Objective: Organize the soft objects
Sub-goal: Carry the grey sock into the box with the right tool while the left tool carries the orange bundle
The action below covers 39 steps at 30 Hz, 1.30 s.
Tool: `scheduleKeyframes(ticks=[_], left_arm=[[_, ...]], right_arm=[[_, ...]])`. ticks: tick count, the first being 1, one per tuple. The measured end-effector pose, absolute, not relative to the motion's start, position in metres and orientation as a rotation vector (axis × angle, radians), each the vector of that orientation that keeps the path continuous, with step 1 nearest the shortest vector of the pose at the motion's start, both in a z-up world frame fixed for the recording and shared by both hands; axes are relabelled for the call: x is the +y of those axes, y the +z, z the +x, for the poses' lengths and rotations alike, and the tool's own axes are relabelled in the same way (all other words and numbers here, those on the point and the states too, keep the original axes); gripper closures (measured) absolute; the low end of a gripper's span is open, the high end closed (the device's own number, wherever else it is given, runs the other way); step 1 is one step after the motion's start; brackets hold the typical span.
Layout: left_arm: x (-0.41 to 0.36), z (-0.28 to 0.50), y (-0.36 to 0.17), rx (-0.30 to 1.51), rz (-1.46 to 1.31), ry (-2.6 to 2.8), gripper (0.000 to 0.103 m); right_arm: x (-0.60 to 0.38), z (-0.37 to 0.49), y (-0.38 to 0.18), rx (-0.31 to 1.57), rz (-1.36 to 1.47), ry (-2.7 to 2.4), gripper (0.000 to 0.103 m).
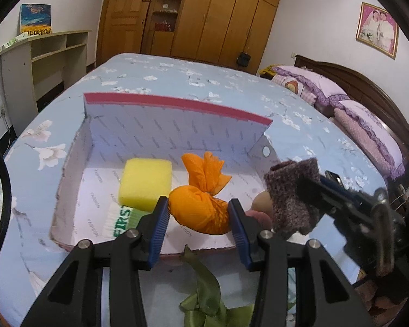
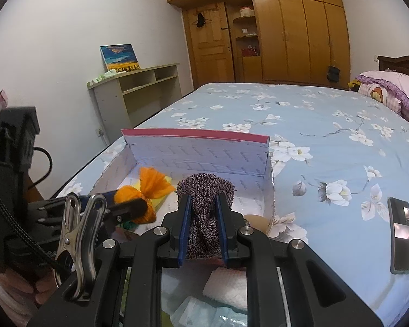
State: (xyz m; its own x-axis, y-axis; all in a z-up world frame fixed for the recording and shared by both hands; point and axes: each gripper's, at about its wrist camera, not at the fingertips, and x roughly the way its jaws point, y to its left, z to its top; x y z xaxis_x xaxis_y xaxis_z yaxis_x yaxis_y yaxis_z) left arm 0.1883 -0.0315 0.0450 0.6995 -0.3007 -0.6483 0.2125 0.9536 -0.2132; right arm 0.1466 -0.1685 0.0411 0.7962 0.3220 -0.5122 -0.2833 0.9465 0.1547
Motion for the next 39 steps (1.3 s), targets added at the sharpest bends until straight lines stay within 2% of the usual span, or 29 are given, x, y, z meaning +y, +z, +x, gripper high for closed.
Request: scheduleKeyframes(ticks=[17, 39], left_arm=[[-0.036, 0.199, 0.018, 0.809, -0.107, -0.285, 0.055], [-0.047, 0.199, 0.015, 0.806, -0.067, -0.273, 0.053]], right_arm=[[-0.173, 0.184, 0.038, 0.572, 0.05, 0.289, 0.084], [-0.177, 0.243, 0.003, 0.667, 0.044, 0.243, 0.084]])
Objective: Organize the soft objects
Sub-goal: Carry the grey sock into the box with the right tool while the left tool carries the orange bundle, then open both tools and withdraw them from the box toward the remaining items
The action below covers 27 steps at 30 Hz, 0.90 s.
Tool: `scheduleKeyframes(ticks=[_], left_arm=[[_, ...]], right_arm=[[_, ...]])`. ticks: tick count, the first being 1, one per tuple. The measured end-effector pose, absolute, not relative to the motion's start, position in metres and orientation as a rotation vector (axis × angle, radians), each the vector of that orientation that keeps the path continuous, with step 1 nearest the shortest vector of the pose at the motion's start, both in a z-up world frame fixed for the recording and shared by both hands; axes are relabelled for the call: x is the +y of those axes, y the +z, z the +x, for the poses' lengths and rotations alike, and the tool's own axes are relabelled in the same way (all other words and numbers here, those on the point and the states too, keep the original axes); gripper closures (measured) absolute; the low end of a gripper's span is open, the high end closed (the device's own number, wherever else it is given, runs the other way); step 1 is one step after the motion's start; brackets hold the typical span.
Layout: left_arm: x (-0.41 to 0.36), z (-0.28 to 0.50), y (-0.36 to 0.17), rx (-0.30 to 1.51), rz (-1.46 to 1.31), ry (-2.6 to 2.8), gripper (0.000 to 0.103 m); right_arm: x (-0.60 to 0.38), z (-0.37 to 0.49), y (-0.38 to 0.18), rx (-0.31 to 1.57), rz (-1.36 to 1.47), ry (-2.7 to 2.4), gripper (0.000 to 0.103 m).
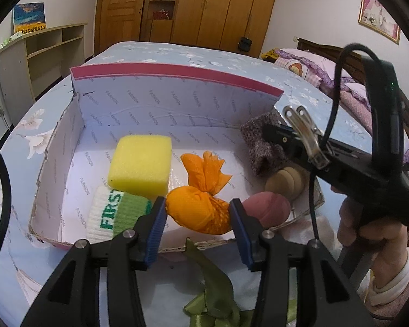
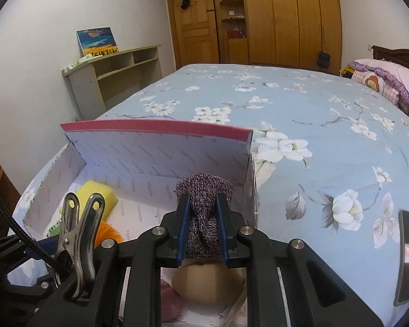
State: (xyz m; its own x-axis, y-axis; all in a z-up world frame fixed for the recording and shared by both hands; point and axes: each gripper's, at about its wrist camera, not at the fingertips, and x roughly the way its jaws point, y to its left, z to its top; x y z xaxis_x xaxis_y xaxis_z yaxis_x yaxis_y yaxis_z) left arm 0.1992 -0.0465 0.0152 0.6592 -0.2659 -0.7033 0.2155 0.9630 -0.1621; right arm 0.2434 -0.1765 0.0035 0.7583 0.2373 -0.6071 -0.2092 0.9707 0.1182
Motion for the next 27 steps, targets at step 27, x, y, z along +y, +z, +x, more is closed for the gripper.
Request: scheduleKeyframes(ticks=[27], left_arm=[[-0.035, 0.166, 0.041, 0.777, -0.065, -0.258, 0.045]], right_arm=[[-0.189, 0.197, 0.034, 0.654, 0.103, 0.274, 0.062]])
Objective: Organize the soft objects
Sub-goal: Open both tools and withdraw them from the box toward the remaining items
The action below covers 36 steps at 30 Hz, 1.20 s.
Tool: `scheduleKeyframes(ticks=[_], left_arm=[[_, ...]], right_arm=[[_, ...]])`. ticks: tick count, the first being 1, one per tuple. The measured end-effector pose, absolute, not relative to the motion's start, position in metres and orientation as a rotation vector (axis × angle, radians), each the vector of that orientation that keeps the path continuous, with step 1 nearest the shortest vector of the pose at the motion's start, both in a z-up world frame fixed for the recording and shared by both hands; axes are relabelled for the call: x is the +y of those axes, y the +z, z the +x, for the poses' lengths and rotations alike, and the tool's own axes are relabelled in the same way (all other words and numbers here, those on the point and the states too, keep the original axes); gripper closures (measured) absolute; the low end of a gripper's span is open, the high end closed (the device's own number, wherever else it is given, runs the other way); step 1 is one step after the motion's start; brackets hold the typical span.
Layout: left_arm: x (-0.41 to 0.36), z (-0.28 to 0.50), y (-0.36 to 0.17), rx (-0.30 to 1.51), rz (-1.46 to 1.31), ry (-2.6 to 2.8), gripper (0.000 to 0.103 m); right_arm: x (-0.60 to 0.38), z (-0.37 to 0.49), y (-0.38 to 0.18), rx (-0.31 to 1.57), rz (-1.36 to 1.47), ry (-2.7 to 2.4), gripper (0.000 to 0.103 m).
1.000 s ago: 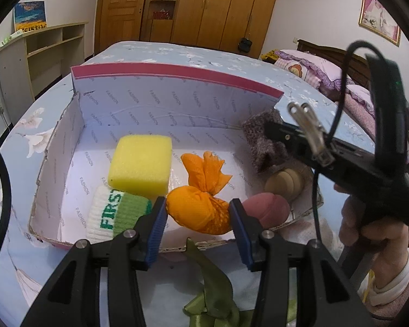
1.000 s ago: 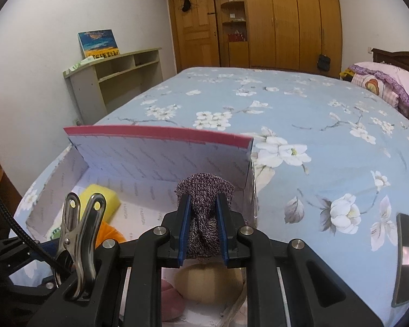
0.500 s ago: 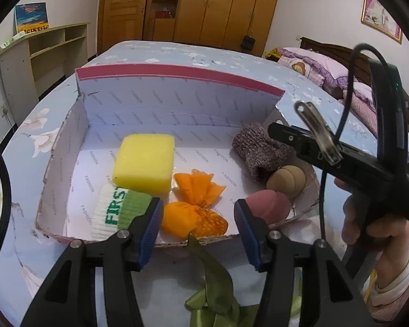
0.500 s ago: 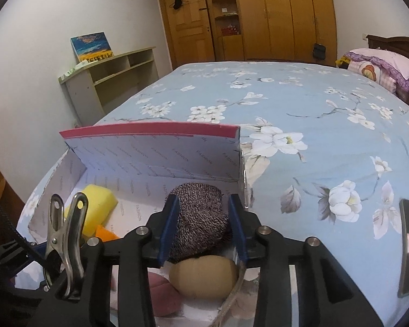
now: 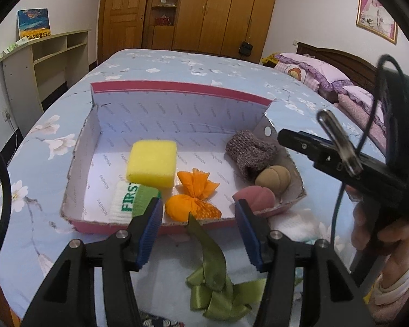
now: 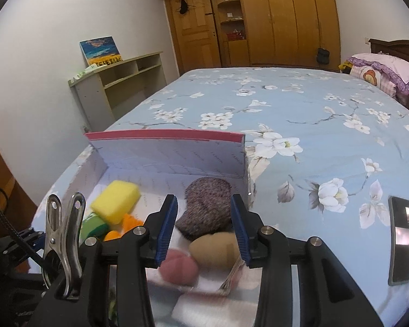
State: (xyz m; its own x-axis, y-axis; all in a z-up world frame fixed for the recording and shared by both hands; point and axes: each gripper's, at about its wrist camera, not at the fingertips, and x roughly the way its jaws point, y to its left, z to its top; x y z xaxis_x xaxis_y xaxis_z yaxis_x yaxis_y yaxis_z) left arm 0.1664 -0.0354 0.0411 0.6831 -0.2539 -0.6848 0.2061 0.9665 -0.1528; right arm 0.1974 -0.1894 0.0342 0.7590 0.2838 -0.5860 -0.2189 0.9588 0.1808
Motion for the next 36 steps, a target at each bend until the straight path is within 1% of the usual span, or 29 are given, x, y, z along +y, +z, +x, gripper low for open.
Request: scheduleKeyframes(ticks=[6, 19, 36], left_arm=[[-0.028, 0.15, 0.043, 0.781, -0.065, -0.253, 0.045], [-0.012, 0.116, 0.041, 0.801, -0.084, -0.236, 0.045], [-0.009, 0.066, 0.025, 0.858, -0.074, -0.254, 0.045]], right_arm=[[-0.186, 0.17, 0.036, 0.654, 0.111, 0.294, 0.06], [-0.181, 0.117, 0.022, 0.694, 0.13, 0.295, 0.06], [-0.186, 0.085, 0.001, 0.735, 0.148, 0.272, 0.06]])
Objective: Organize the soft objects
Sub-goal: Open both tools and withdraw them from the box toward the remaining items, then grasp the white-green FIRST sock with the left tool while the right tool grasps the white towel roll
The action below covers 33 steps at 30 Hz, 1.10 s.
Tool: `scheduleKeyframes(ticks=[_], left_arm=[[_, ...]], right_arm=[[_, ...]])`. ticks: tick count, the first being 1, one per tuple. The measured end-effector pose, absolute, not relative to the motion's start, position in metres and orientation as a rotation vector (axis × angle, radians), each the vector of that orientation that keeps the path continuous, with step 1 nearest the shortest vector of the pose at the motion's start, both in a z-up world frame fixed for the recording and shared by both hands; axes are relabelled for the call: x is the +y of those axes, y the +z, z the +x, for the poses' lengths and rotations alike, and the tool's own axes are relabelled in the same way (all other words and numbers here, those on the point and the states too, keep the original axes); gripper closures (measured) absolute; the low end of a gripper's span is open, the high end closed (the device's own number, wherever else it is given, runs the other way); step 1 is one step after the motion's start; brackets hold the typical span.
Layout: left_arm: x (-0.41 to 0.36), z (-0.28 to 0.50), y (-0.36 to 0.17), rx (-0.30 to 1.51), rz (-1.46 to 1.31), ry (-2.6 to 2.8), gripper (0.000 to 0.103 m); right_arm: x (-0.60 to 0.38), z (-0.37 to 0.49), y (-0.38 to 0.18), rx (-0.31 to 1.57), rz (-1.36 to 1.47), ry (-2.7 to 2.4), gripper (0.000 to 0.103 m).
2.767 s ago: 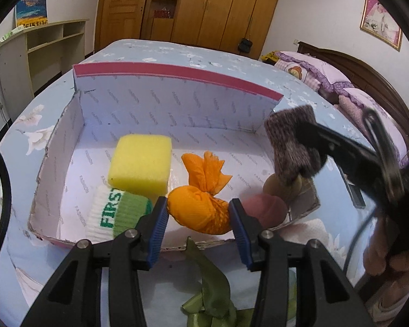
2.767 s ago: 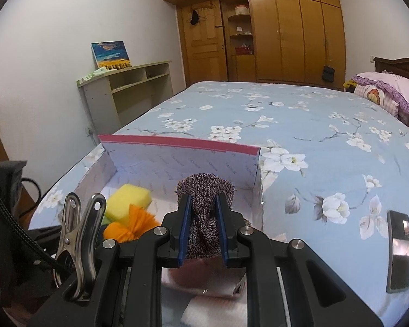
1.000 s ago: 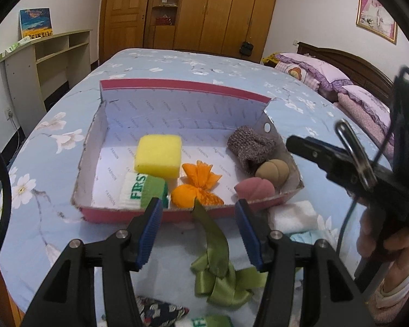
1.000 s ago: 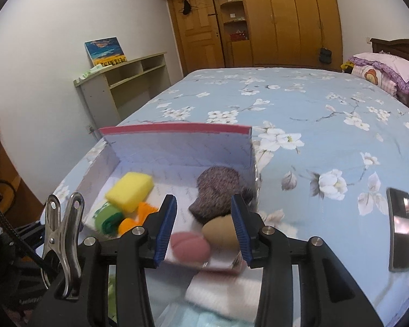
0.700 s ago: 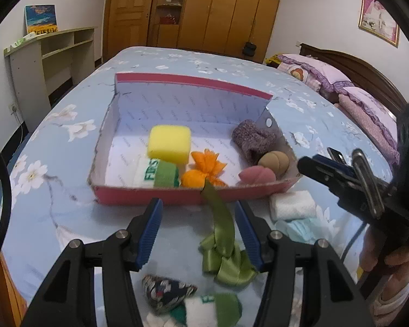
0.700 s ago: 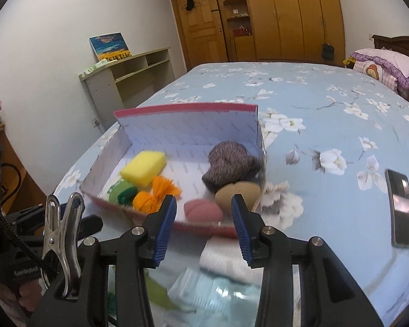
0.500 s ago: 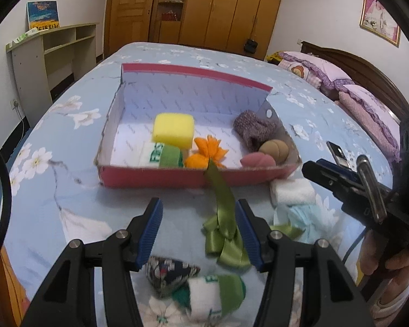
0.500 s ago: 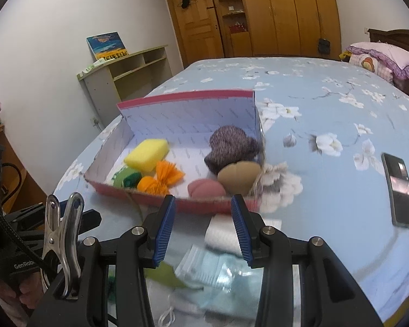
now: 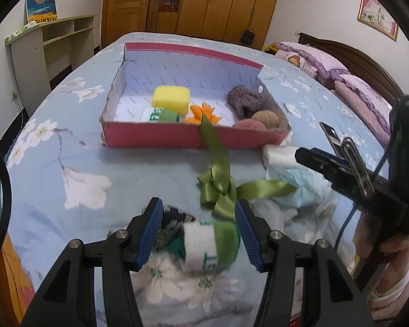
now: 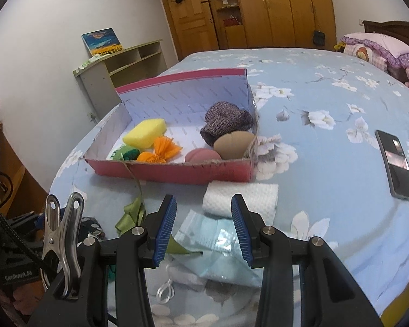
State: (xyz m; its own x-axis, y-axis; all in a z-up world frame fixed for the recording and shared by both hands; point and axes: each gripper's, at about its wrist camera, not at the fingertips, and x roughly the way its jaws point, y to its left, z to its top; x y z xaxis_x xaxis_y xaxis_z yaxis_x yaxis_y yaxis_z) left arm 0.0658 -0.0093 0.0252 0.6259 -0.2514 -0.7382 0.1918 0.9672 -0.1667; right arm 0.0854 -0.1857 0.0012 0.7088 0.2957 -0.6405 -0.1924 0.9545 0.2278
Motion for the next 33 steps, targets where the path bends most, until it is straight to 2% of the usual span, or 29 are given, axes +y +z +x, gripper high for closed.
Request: scheduleKeyframes(ticks=[22, 23, 26, 30, 33], left_arm=[[-0.032, 0.046, -0.006, 0.944, -0.018, -0.277, 0.045], [-0.032, 0.047, -0.007, 0.945, -0.019, -0.277, 0.046], [-0.029, 0.048, -0.008, 0.939, -0.021, -0.269, 0.06], [-0.026, 0.045, -0.001, 0.919, -0.038, -0.288, 0.066], [-0.026, 0.041, 0.008, 0.89, -0.04, -0.312, 0.066]], right_arm=[[-0.189, 0.067, -0.003, 0.724, 0.177, 0.268, 0.06], [-0.189, 0.067, -0.004, 0.727, 0.179, 0.268, 0.06], [-0.19, 0.069, -0.006, 0.734, 0.184, 0.267, 0.06], [-0.193, 0.071, -0.008, 0.737, 0.191, 0.262, 0.06], [-0.195, 0.073, -0.008, 0.738, 0.194, 0.254, 0.06]])
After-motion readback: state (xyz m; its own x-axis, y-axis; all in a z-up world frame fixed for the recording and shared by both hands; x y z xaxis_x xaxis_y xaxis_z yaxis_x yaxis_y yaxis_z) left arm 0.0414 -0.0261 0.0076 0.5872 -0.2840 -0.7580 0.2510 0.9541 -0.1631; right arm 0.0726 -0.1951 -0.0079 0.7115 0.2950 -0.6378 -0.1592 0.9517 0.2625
